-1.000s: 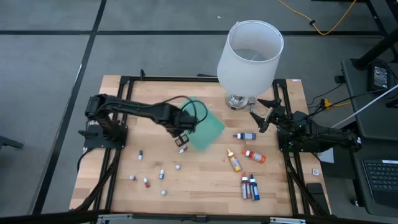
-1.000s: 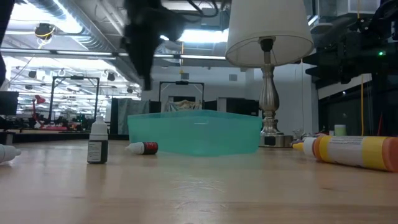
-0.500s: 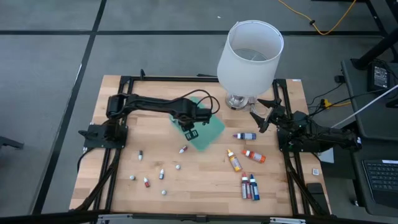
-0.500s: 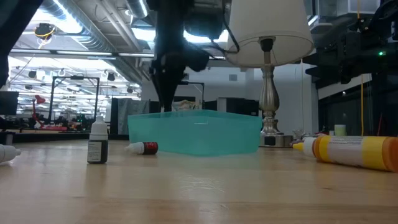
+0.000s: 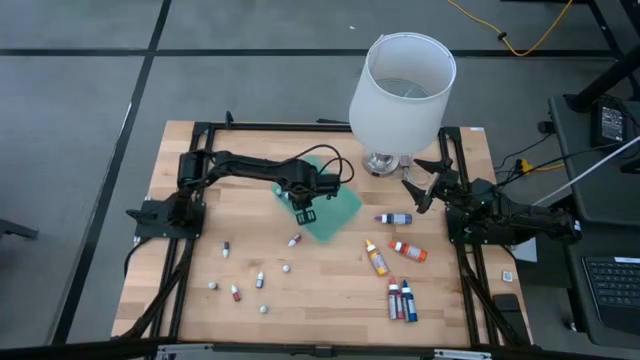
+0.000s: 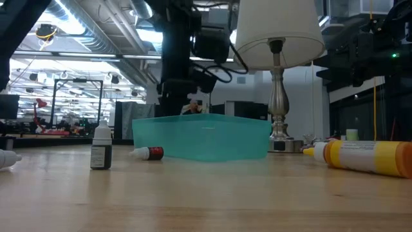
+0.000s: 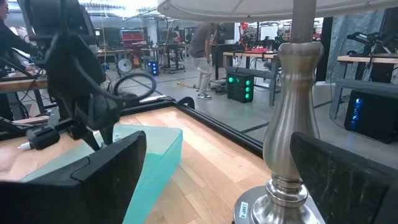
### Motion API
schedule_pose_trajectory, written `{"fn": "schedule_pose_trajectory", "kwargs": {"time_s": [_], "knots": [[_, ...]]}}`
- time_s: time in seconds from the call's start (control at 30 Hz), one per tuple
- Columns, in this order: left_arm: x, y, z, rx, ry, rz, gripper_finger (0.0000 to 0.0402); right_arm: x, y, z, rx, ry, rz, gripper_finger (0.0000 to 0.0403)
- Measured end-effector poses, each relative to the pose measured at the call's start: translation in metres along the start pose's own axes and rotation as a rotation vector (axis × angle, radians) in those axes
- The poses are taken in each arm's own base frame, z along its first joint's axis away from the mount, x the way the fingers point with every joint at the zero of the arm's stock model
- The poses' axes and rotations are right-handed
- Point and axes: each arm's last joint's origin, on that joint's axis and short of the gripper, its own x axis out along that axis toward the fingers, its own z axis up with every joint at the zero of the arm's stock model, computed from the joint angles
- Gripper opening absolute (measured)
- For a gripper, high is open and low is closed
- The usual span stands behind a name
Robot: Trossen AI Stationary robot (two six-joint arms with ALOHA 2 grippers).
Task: Pick & Place food coloring
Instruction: Put the top small blue food coloring bottle into the green bin
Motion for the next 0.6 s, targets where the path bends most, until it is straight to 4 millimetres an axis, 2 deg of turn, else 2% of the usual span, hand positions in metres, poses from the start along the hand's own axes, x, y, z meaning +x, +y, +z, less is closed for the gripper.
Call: {"fn": "schedule_pose_trajectory", "kwargs": {"time_s": [0.33, 0.6], "knots": [[0.021, 0.001, -0.011, 0.033, 0.042, -0.008, 0.0065, 0.0, 0.0, 0.0, 0.0, 0.0, 0.0, 0.0397], [0.022, 0.001, -0.012, 0.011, 0.042, -0.01, 0.0083, 0.0, 0.0, 0.0, 0.0, 0.0, 0.0, 0.0397]]}}
